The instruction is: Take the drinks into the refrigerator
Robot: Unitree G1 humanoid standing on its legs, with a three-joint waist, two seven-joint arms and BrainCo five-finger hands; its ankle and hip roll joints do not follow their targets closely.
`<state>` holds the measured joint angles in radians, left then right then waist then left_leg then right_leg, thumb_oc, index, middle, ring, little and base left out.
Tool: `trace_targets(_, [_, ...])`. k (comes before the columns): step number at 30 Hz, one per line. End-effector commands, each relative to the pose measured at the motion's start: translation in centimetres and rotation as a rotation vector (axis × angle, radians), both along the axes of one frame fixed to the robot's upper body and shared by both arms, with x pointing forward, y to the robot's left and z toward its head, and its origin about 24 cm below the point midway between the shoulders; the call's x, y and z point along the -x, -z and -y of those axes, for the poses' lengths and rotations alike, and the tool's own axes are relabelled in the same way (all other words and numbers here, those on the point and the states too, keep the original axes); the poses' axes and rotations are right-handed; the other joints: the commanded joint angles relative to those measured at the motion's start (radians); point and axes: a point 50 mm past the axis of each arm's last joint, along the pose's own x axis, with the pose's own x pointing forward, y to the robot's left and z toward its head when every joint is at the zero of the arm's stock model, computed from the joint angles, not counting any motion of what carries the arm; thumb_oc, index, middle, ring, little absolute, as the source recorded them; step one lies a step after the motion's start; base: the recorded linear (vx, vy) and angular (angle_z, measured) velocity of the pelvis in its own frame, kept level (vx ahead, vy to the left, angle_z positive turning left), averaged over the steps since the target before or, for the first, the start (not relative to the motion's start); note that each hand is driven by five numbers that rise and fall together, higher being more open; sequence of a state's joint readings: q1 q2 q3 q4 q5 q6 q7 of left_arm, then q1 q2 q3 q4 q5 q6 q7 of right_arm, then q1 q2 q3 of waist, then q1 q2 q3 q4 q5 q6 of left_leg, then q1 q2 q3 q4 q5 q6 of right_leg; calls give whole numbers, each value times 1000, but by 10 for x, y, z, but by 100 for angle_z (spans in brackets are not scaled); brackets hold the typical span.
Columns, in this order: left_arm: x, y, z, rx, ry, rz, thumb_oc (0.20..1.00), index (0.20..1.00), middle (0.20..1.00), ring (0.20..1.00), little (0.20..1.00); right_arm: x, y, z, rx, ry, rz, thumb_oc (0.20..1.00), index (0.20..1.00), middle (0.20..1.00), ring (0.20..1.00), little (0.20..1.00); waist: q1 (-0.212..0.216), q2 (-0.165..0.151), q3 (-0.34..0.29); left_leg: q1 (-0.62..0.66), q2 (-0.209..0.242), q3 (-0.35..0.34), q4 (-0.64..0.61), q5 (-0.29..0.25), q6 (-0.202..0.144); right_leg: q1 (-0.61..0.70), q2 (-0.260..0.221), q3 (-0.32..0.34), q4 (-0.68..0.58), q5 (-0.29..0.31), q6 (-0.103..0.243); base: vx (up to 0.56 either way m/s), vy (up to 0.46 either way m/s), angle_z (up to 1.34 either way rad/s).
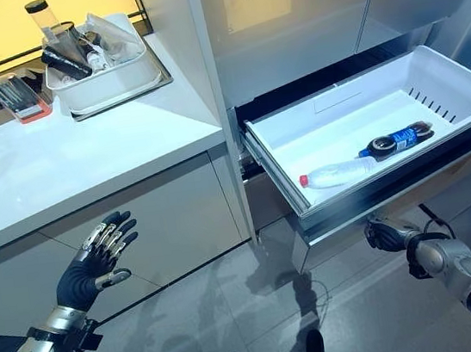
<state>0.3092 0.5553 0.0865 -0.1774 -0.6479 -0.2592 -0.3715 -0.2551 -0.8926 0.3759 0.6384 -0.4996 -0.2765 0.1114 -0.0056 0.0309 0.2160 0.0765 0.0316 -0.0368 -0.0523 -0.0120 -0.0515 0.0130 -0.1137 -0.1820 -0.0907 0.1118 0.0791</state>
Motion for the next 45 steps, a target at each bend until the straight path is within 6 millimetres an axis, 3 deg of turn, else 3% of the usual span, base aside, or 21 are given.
trace_targets(1, [-2,-26,10,4,72,128,1000,1000,1000,1000,1000,-35,-40,-4,59,-41,144,200,200,200,200,200,34,-25,-9,-48,-60,-25,72,-61,60,-49,6,-7,177,-151,8,0,0,0])
trace_targets(11, [-1,-28,11,8,86,134,1000,1000,1000,1000,1000,-57,-58,-19,77,-93,195,200,200,200,200,200,50,-24,-2,-58,-61,-32,71,-56,62,-57,3,-15,181,-149,8,0,0,0])
trace_targets(17, [-2,-31,11,5,84,145,1000,1000,1000,1000,1000,-77,-87,-43,60,-172,293,200,200,200,200,200,67,-25,10,-73,-63,-44,75,-50,62,-73,0,-26,194,-150,6,-10,-1,4])
trace_targets(18, [-3,-33,10,-6,81,150,1000,1000,1000,1000,1000,-86,-107,-55,56,-213,350,200,200,200,200,200,78,-27,14,-81,-65,-50,77,-48,62,-79,-2,-31,199,-149,6,-18,2,15])
trace_targets(21, [-3,-33,10,-8,83,151,1000,1000,1000,1000,1000,-95,-126,-61,66,-234,397,200,200,200,200,200,87,-27,21,-89,-65,-57,79,-44,63,-86,-4,-37,205,-150,6,-24,-5,5])
trace_targets(24, [-4,-36,8,-17,88,152,1000,1000,1000,1000,1000,-110,-169,-70,73,-238,511,200,200,200,200,200,110,-30,27,-107,-68,-70,81,-37,62,-100,-8,-50,209,-146,5,-40,-11,16])
trace_targets(25, [-6,-37,8,-27,94,154,1000,1000,1000,1000,1000,-117,-196,-76,73,-236,589,200,200,200,200,200,125,-30,31,-119,-71,-78,85,-31,60,-106,-10,-57,210,-143,4,-36,-4,18])
trace_targets(26, [-6,-37,8,-26,93,156,1000,1000,1000,1000,1000,-117,-196,-76,73,-237,591,200,200,200,200,200,124,-30,32,-120,-71,-78,85,-31,60,-106,-10,-57,210,-143,4,-38,-1,15])
trace_targets(31, [-9,-43,6,-27,81,178,1000,1000,1000,1000,1000,-125,-259,-112,36,-306,784,200,200,200,200,200,149,-27,29,-142,-81,-92,88,-21,59,-107,-14,-70,186,-130,3,-6,3,13])
trace_targets(34, [-8,-43,3,-20,57,184,1000,1000,1000,1000,1000,-124,-270,-122,15,-333,833,200,200,200,200,200,152,-23,29,-148,-82,-95,91,-20,59,-107,-14,-72,179,-126,3,2,8,7])
trace_targets(39, [-9,-43,2,-14,36,192,1000,1000,1000,1000,1000,-124,-260,-127,17,-350,805,200,200,200,200,200,148,-24,27,-147,-82,-94,89,-20,61,-105,-12,-71,175,-127,2,6,15,13])
trace_targets(42, [-9,-42,2,-4,24,197,1000,1000,1000,1000,1000,-123,-241,-115,-48,-306,769,200,200,200,200,200,139,-23,28,-144,-82,-92,88,-23,61,-101,-13,-69,173,-127,3,0,0,0])
trace_targets(44, [-10,-42,2,-5,3,207,1000,1000,1000,1000,1000,-115,-208,-104,-120,-284,716,200,200,200,200,200,124,-22,33,-141,-81,-89,89,-26,63,-99,-14,-69,176,-128,5,0,0,0])
trace_targets(45, [-10,-41,2,-8,6,205,1000,1000,1000,1000,1000,-114,-207,-103,-122,-281,715,200,200,200,200,200,127,-25,31,-141,-81,-89,89,-26,63,-98,-14,-69,176,-128,5,0,0,0])
